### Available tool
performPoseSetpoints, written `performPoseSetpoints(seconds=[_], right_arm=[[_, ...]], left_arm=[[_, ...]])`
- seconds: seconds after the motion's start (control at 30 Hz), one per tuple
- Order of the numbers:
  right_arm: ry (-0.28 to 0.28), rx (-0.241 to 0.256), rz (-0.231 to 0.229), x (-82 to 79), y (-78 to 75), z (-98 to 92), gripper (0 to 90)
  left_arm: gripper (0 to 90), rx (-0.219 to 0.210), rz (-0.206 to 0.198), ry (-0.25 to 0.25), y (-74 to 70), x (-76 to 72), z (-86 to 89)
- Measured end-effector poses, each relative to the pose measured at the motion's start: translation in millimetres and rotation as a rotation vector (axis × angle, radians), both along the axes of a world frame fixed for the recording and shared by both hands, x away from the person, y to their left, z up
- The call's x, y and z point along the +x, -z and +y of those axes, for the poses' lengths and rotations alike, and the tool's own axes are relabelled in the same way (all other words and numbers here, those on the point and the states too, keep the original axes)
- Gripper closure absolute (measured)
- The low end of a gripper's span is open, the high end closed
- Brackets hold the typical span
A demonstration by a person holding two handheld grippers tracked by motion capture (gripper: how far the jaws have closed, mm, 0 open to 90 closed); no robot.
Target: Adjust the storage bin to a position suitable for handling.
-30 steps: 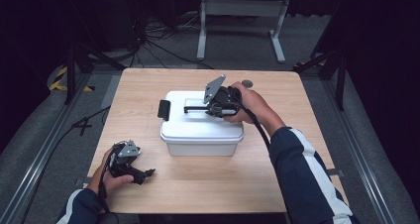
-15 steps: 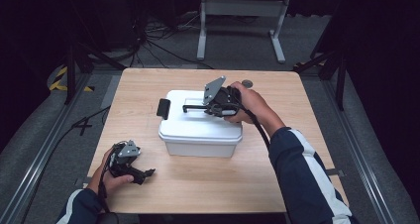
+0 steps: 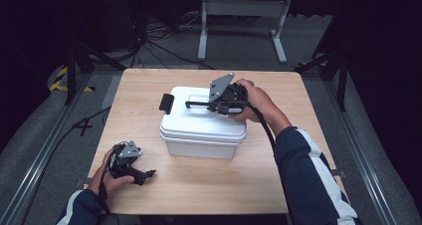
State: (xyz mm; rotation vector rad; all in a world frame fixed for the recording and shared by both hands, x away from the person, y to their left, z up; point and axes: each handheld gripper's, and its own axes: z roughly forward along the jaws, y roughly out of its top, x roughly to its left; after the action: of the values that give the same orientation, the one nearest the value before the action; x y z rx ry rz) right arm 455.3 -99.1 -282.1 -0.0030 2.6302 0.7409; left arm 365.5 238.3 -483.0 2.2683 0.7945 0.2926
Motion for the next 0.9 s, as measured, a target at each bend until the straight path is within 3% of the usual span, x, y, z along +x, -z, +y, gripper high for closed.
performPoseSetpoints(seconds=[0.5,0.9], right_arm=[[-0.009,0.005,-0.020,-5.2,-7.6,-8.5,84.4],[0.013,0.026,-0.037,-11.6,-19.6,-27.9,84.4]], left_arm=[[0.2,0.000,0.000,0.000,0.0,0.0,0.0],[0.2,0.004,0.004,0.003,-0.5,0.0,0.3]])
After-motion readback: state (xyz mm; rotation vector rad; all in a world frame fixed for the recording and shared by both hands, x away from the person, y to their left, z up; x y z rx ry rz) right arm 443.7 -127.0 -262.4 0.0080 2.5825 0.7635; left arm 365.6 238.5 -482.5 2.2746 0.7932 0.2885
